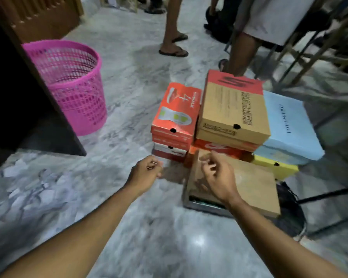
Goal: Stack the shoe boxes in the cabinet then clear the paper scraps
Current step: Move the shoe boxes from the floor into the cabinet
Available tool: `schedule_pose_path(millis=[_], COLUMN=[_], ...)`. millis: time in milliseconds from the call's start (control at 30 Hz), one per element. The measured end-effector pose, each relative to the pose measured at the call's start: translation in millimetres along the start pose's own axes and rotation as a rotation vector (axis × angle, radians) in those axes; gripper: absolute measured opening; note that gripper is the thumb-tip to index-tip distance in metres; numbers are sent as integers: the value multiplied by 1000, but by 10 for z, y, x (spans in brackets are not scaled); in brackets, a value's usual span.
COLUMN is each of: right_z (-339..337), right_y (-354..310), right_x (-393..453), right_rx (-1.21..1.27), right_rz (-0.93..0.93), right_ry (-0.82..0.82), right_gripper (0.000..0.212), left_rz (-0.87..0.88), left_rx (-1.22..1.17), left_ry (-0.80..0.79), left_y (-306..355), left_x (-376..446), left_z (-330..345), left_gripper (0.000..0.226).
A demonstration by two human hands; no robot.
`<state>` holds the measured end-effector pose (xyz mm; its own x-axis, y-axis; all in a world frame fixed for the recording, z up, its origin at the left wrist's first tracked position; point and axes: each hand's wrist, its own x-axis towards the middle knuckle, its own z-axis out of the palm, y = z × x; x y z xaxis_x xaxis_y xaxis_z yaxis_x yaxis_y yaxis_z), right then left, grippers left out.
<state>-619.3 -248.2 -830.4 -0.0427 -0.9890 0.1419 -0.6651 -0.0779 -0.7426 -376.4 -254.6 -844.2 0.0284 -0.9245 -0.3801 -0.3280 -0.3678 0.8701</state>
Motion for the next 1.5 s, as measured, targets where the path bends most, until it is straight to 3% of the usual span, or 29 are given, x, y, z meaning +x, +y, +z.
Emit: schedule_pose_path(millis=[67, 167, 233, 300, 400, 567, 733, 867, 967, 1067, 1200, 1367, 1500], right_z=[-343, -715, -869, -939, -878, -510, 86, 700, 1141, 1578, 2172, 3108, 3711], right_y=[368, 822, 1092, 1285, 1353, 935, 269, -376, -918, -1484, -2265, -3121, -3789], right_x=[-167, -379, -499, -602, -675, -629, -479, -447, -420, -363, -309, -234, -374], right_rx=[-33, -235, -306, -252, -108, -163, -139, -94, -62, -14, 81, 190, 275], right_rz=[129, 337, 573, 821, 952, 779, 468, 253, 156, 25, -150, -250, -275], right_ry=[158, 387, 463, 418, 287, 260, -20, -255, -385, -472, -573, -634, -714], right_gripper=[10, 28, 47, 64, 56, 51, 47, 39, 44, 45, 35, 33, 36], left_rz=[12, -3, -42, -99, -85, 17, -47, -125, -189, -233, -271, -223, -202], left_rx=[-4, 38, 43, 50, 88, 179, 182, 211, 208, 136, -49, -390, -542], left_ry=[-58, -120, -176, -234, -289, -194, 47, 257, 421, 600, 962, 1465, 1726], left_y=[66, 115, 90, 45, 0, -23, -253, -571, -843, -1102, -1390, -1569, -1783], left_x=[30, 60, 81, 78, 48, -103, -373, -726, -1065, -1437, -1792, -2037, -2226], left_z=[409, 846, 1033, 1145, 1172, 615, -467, -1382, -1984, -2474, -2956, -3432, -3787], left_gripper=[16, 44, 59, 68, 59, 41, 52, 45, 36, 45, 53, 43, 49])
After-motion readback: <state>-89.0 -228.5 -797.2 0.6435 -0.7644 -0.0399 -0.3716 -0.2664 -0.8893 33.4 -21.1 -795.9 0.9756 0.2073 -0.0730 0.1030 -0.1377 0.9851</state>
